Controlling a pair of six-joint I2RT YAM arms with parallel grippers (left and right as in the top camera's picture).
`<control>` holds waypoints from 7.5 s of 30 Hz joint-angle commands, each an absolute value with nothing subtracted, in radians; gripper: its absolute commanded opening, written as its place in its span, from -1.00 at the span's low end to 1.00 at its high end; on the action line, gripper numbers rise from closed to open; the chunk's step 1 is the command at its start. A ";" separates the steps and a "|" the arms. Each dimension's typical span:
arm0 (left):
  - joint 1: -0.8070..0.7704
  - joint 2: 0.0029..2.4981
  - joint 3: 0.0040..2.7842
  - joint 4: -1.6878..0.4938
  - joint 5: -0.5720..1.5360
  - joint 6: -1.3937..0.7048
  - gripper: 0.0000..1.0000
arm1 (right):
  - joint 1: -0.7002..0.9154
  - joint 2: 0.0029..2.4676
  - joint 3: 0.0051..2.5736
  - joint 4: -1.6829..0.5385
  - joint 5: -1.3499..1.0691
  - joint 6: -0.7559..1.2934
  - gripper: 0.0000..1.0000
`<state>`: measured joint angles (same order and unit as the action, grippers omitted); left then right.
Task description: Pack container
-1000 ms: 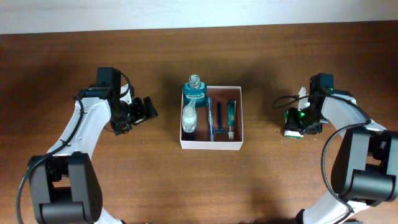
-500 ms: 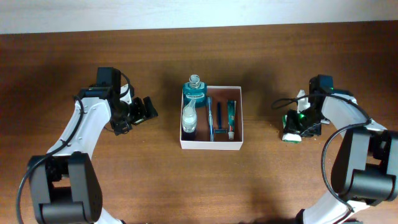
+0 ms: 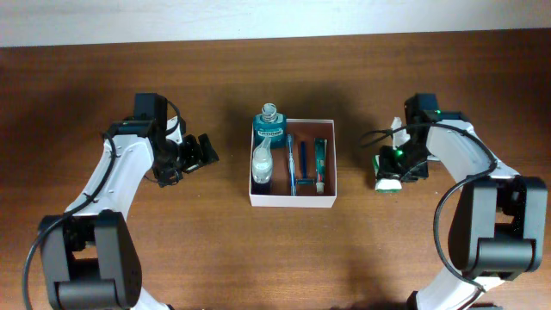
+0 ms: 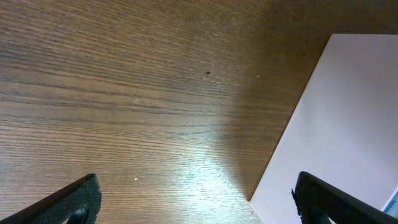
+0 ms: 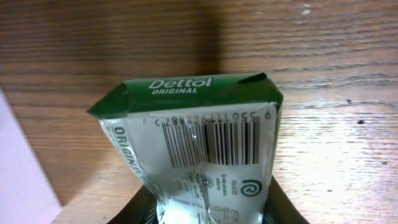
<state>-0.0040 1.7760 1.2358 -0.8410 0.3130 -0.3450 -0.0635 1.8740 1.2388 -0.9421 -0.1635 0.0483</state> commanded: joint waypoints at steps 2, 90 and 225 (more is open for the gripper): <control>-0.002 1.785 1.230 -0.841 0.313 -0.344 0.99 | -0.038 1.840 1.300 -0.976 -0.173 0.069 -0.57; -0.002 1.785 1.230 -0.841 0.313 -0.344 0.99 | 0.414 1.839 1.394 -0.823 -0.096 0.541 -0.92; -0.002 1.785 1.230 -0.841 0.313 -0.344 0.99 | 0.340 0.018 1.626 -1.699 -0.229 0.146 0.97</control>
<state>-0.0040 1.7767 1.2350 -0.8410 0.3134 -0.3450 0.3408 0.0288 1.6295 -1.6924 -0.2199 0.1463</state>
